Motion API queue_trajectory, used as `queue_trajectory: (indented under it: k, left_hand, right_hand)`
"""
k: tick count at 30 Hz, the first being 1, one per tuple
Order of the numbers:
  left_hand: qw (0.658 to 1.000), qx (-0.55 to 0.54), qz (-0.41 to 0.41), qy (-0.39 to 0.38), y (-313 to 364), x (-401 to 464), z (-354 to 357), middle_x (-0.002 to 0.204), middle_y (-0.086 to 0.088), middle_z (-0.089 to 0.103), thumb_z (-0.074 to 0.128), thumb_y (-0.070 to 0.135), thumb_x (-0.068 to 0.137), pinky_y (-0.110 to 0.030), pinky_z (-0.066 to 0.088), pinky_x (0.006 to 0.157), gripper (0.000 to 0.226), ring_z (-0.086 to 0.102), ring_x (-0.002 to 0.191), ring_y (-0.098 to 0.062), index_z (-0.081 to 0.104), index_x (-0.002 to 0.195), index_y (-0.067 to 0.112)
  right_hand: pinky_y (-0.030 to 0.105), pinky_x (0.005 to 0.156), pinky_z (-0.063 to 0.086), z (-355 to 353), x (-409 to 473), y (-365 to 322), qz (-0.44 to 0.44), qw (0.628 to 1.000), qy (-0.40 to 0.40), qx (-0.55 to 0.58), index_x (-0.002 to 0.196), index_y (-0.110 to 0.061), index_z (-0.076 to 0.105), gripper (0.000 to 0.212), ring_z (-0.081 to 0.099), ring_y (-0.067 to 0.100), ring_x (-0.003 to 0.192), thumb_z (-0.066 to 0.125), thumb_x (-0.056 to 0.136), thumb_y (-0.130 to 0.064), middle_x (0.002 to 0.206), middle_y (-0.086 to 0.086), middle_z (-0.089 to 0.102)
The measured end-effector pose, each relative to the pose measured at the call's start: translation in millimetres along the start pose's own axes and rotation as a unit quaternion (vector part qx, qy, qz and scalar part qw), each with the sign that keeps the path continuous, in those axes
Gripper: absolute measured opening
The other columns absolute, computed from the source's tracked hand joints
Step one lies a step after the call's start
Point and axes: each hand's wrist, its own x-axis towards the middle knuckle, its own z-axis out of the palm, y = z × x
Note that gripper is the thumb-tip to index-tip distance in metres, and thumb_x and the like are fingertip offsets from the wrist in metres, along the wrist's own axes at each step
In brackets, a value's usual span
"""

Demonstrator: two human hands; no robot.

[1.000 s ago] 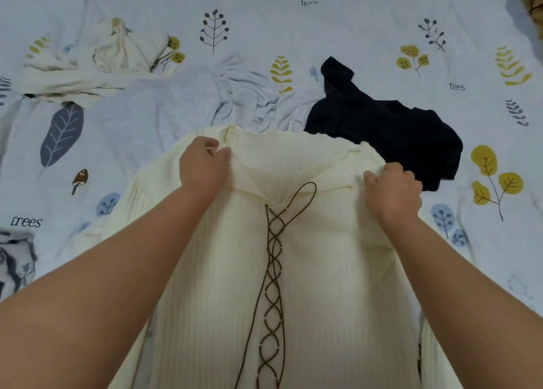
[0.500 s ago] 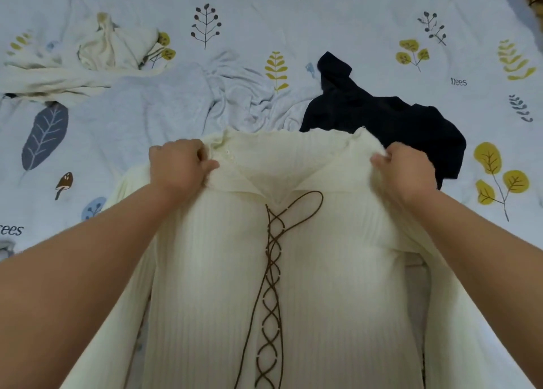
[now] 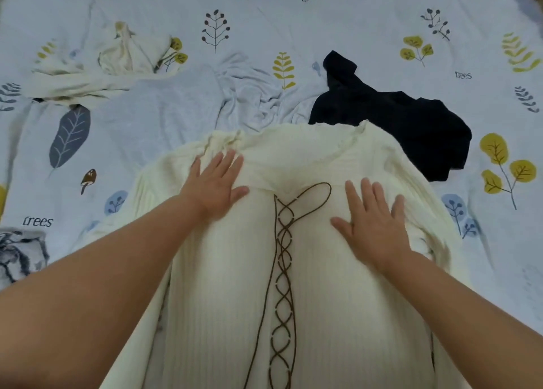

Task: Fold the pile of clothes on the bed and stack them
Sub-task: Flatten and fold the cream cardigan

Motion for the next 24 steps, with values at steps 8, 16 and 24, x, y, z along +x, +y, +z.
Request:
queue_trajectory:
  k: [8,16,24]
  left_hand:
    - [0.933,-0.214,-0.075,0.278,4.0,-91.6,-12.5,0.137,-0.023,0.044,0.058,0.010,0.084,-0.047,0.030,0.104,0.044,0.041,0.126,-0.039,0.051,0.127,0.001]
    - [0.864,-0.308,-0.394,0.063,-38.5,-204.0,60.9,0.120,-0.029,0.048,0.054,0.010,0.087,-0.048,0.037,0.091,0.042,0.045,0.111,-0.043,0.041,0.124,-0.005]
    - [0.865,-0.377,-0.324,0.070,-44.5,-242.2,40.8,0.063,-0.017,0.052,0.057,0.015,0.089,-0.031,0.029,0.052,0.026,0.045,0.058,-0.025,0.046,0.073,-0.002]
  right_hand:
    - [0.044,0.115,0.011,-22.9,-33.9,-18.6,-0.024,0.991,0.050,0.125,0.149,-0.016,0.015,0.061,0.008,0.028,0.144,0.036,0.097,-0.041,0.156,0.013,0.011]
    - [0.029,0.116,0.006,0.0,-124.1,-85.2,-0.107,0.979,-0.024,0.172,0.149,-0.020,0.012,0.056,0.004,0.017,0.144,0.031,0.099,-0.037,0.157,0.003,0.005]
    - [0.035,0.117,0.001,12.5,-163.7,-127.3,-0.092,0.973,-0.107,0.181,0.149,-0.026,0.008,0.056,-0.009,0.017,0.145,0.029,0.099,-0.042,0.158,0.002,-0.006]
